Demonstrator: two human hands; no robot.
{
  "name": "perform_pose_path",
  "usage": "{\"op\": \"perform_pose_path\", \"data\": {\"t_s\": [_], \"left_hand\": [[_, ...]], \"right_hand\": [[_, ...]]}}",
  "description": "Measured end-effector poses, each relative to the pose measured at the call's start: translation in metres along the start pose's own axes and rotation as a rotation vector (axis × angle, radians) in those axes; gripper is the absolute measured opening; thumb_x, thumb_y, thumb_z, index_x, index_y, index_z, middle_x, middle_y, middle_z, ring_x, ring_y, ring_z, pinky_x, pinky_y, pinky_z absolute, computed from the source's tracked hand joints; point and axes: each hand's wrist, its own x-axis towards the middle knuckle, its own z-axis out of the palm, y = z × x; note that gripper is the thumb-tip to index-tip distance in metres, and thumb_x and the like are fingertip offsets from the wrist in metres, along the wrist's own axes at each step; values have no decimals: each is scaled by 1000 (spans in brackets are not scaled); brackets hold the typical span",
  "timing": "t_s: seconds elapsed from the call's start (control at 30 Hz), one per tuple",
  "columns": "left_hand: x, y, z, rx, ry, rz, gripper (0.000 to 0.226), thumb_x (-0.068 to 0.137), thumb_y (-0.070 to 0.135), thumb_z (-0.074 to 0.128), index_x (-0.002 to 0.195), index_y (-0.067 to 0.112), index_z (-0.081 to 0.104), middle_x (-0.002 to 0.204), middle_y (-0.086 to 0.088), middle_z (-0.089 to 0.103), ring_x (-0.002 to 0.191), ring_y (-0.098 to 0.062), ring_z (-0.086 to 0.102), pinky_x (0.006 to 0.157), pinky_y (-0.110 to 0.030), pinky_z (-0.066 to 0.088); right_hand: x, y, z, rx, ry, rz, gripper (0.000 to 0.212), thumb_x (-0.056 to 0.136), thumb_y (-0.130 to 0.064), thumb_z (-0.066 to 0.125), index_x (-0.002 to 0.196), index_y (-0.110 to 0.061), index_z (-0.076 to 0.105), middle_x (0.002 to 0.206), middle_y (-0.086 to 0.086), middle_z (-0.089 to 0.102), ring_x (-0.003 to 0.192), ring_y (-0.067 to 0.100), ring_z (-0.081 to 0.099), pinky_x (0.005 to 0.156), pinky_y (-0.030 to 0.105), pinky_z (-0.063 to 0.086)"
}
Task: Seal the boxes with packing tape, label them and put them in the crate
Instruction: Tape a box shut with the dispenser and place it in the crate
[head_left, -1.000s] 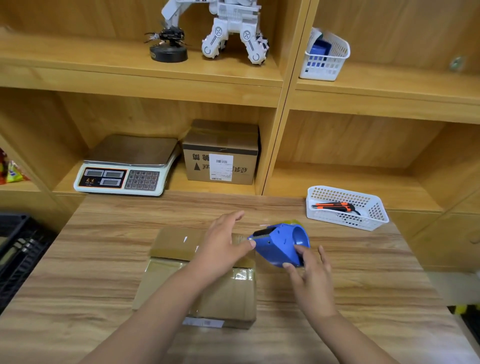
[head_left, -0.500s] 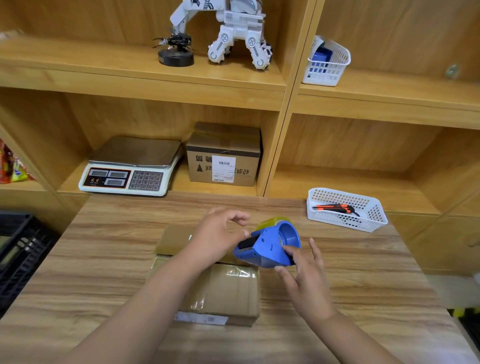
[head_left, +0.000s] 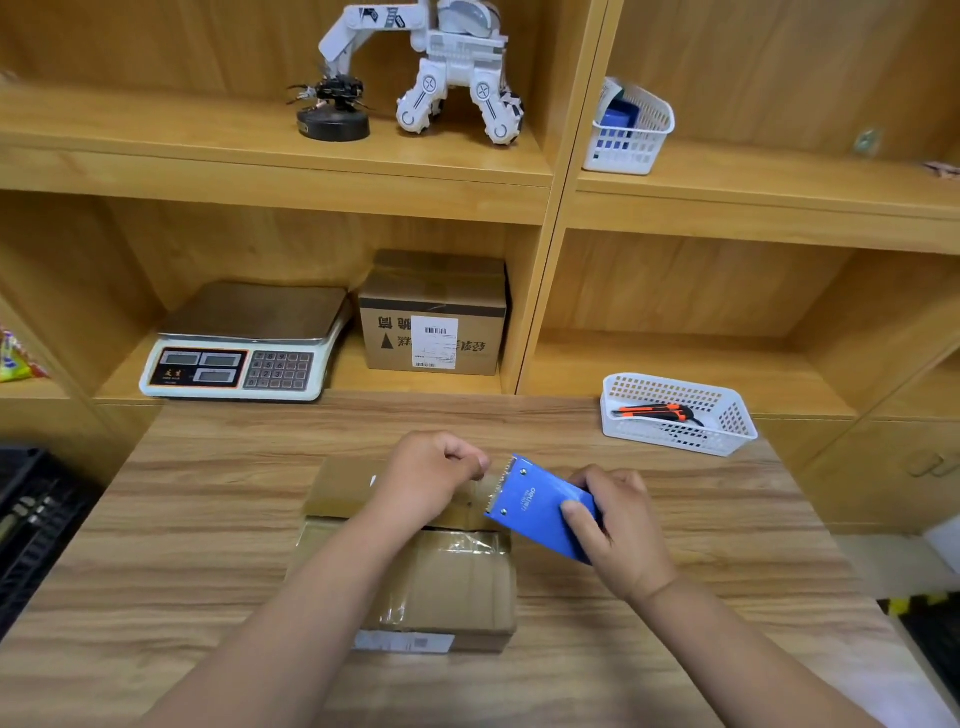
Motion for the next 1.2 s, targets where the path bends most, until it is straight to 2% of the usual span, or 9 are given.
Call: {"op": "perform_pose_path", "data": {"t_s": [0.1,0.2,0.37,0.47,0.67,0.83,1.0,1.13,1.2], "left_hand": [[0,2,2,-20,-13,-32,17,81,15,69,66,21,71,58,12,67,58,-8,52,51,-17,39],[1,5,-2,-82,6,-59,11,82,12,68,72,10,72,64,12,68,52,2,55,44,-11,39],[9,3,-21,-126,25,-116,12,81,16,70,71,10,72,83,12,71,88,-2,60,73,-23,41],[9,3,-21,-117,12,-129,11,81,16,70,74,7,72,84,11,71,86,1,59,79,-24,38],[11,2,-19,-165,25,-167,12,81,14,71,77,3,71,82,11,68,83,1,56,82,-25,37],[14,-4,-26,-196,97,-190,11,83,14,70,83,3,72,84,6,69,80,-4,58,61,-17,36],[19,-9,-37,-115,103,-158,11,82,15,70,74,8,72,85,9,70,89,-3,59,80,-24,38],[16,-9,-31,-87,156,-112,11,81,19,70,71,15,74,83,9,73,87,-6,64,69,-20,42],[10,-3,-24,7,176,-59,12,82,24,67,73,24,74,81,11,72,73,-1,63,63,-21,45]], "right_hand": [[4,2,-2,-20,44,54,51,77,-59,32,80,-19,63,64,-4,56,76,16,43,65,24,28],[4,10,-7,-55,68,87,57,75,-62,32,80,-16,66,62,1,57,75,19,45,62,28,29],[0,25,-18,-155,79,49,47,78,-58,37,72,-19,64,55,-10,49,66,19,45,60,23,26],[1,27,-19,-192,58,28,44,79,-57,38,72,-22,64,53,-13,44,64,17,43,63,12,25],[5,30,-18,-254,42,-11,45,80,-59,39,74,-24,66,53,-11,52,65,16,44,62,26,32],[6,34,-16,-302,26,-24,45,80,-60,39,72,-25,66,52,-14,48,63,16,45,60,28,38],[4,41,-16,-422,71,-22,42,78,-57,43,63,-25,65,44,-10,43,57,17,45,52,24,34],[13,30,-9,-618,76,-27,44,76,-58,41,52,-25,59,35,-9,38,44,19,43,49,21,30],[19,24,-6,-682,126,-32,48,74,-56,40,46,-20,56,32,-4,41,38,21,36,48,22,32]]}}
